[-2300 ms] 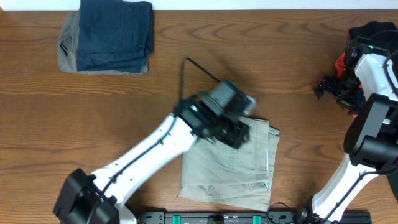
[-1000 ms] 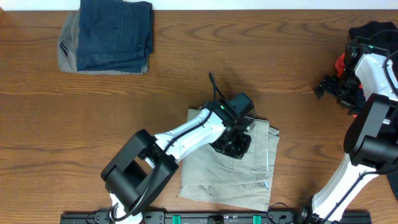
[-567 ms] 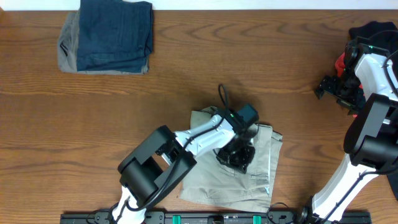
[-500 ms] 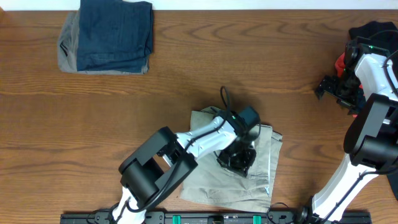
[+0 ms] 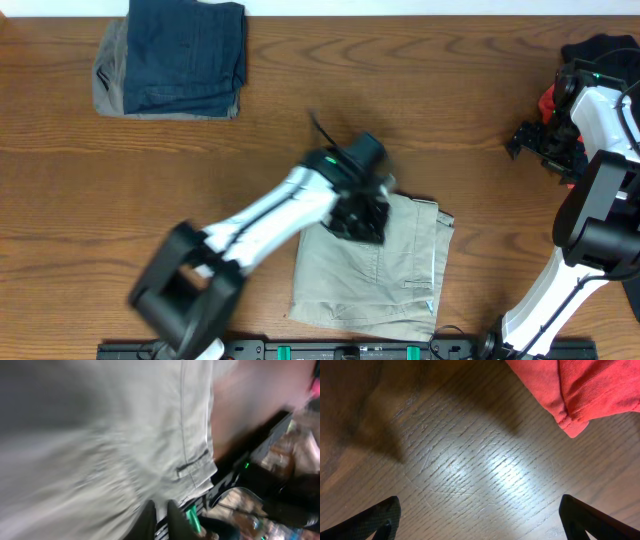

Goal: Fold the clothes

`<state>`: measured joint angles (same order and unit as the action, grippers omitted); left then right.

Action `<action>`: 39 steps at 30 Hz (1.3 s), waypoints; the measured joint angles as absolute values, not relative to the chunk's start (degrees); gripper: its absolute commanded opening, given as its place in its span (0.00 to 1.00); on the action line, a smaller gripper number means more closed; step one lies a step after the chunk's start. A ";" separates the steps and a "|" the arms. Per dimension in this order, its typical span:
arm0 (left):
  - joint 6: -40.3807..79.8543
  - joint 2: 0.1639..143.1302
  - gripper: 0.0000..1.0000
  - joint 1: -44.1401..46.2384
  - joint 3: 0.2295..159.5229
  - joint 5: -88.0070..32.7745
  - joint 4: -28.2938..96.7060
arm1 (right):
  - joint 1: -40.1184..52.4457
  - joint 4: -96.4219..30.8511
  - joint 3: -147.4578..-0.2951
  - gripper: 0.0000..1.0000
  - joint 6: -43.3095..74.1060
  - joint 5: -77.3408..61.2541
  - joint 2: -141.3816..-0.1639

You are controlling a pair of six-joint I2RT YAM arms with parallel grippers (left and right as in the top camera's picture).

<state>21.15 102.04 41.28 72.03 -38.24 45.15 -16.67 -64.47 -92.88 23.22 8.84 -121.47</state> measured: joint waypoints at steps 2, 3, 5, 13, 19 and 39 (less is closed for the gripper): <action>20.93 99.00 0.56 37.71 72.03 -35.44 47.55 | -16.67 -64.47 -92.88 0.99 23.22 8.82 -121.47; 20.64 97.95 0.66 35.77 72.03 -33.98 48.64 | -16.67 -64.47 -92.88 0.99 23.20 8.84 -121.47; 20.23 96.68 0.85 31.75 72.03 -31.53 50.72 | -16.67 -64.47 -92.88 0.99 23.20 8.82 -121.47; 15.49 96.51 0.98 16.27 71.46 -27.64 57.04 | -16.67 -64.49 -92.88 0.99 23.22 8.82 -121.47; 10.94 96.51 0.98 9.76 65.93 -28.64 58.41 | -16.67 -64.42 -92.88 0.99 23.20 8.84 -121.47; 3.55 96.47 0.93 9.30 43.55 -50.89 34.89 | -16.67 -64.03 -92.88 0.99 23.20 8.82 -121.47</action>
